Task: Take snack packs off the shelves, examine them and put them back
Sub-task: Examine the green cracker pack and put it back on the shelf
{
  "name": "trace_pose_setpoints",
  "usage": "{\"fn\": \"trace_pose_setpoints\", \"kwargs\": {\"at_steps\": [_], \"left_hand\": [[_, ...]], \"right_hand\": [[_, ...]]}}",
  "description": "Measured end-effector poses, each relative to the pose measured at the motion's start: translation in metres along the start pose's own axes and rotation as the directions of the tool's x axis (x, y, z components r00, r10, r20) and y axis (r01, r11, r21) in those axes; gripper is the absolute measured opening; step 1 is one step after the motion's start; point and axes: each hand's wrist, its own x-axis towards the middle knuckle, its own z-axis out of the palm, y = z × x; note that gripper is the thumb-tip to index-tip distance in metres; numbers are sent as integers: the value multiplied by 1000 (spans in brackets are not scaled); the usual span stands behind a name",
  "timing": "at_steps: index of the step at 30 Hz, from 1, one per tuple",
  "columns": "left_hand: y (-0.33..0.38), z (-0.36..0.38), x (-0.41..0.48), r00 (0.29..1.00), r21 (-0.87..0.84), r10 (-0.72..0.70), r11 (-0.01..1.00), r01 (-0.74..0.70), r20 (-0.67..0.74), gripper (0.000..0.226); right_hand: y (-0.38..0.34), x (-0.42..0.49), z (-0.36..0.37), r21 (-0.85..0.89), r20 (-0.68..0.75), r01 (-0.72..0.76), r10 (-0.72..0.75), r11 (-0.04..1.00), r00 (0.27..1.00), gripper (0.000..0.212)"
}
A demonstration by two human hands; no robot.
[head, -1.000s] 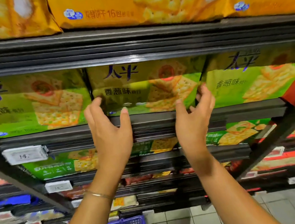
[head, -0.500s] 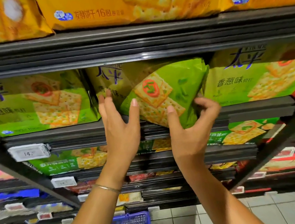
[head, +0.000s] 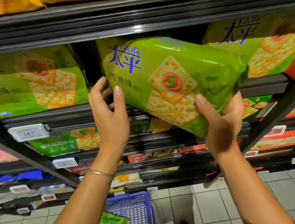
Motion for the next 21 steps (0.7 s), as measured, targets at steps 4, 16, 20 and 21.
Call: {"fn": "trace_pose_setpoints", "kwargs": {"at_steps": [4, 16, 20, 21], "left_hand": [[9, -10, -1, 998, 11, -2, 1000, 2, -61, 39], [-15, -96, -119, 824, -141, -532, 816, 560, 194, 85], [-14, -117, -166, 768, -233, -625, 733, 639, 139, 69], [-12, -124, -176, 750, -247, -647, 710, 659, 139, 63]], "right_hand": [[3, 5, -32, 214, 77, -185, 172, 959, 982, 55], [48, -35, -83, -24, 433, -675, 616, 737, 657, 33], [43, -68, -83, -137, 470, -727, 690, 673, 550, 52], [41, -76, -82, -153, 476, -738, 703, 658, 529, 54]]}}
